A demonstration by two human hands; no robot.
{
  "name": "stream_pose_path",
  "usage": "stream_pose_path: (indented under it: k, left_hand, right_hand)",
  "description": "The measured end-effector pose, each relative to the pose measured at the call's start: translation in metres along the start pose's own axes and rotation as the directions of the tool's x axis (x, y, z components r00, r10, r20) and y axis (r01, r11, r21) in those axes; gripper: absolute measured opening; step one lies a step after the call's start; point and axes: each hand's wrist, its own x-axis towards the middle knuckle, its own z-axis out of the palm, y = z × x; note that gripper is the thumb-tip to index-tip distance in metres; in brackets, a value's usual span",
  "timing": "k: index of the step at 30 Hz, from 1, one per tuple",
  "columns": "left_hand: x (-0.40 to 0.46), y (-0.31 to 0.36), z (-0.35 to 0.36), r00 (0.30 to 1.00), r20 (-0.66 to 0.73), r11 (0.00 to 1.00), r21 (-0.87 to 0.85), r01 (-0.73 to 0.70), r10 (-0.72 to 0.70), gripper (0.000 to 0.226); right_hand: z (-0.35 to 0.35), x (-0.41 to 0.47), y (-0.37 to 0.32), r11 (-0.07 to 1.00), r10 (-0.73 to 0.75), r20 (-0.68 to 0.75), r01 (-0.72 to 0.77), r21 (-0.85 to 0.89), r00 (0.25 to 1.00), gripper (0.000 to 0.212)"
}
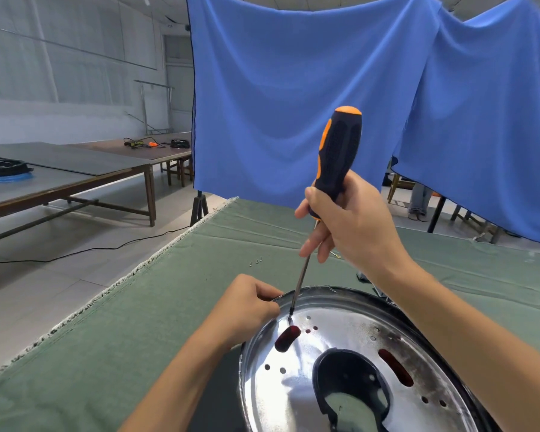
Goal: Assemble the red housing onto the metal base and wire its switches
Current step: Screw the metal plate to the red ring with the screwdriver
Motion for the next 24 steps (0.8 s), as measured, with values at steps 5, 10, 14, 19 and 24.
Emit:
stream_pose_path:
  k: [5,10,14,19,24]
  left_hand:
    - [0.001,-0.001,0.002,1.0,-0.017,1.0,0.012,-0.002,0.002,0.035]
    - [0.002,-0.002,0.003,1.0,-0.015,1.0,0.001,0.011,-0.011,0.034]
    - [0.002,-0.004,0.003,1.0,-0.015,1.0,-0.007,0.022,-0.023,0.034]
    - [0.002,-0.002,0.003,1.0,-0.007,1.0,-0.014,0.025,-0.025,0.033]
    - [0.002,0.0,0.002,1.0,-0.007,1.0,-0.01,0.027,-0.027,0.038]
  right_hand:
    - [-0.004,-0.004,-0.005,0.989,-0.065,0.062,0.073,-0.128,0.996,0.013]
    - [-0.002,-0.002,-0.02,0.913,-0.131,-0.002,0.12,-0.389,0.991,0.04]
    - [0.005,0.003,-0.017,0.821,-0.092,-0.123,0.005,-0.572,0.988,0.057]
    - [-0.001,0.006,-0.021,0.976,0.107,0.016,-0.102,-0.19,0.994,0.03]
    - [-0.006,0.002,-0.026,0.967,0.254,0.16,-0.246,-0.067,0.954,0.029]
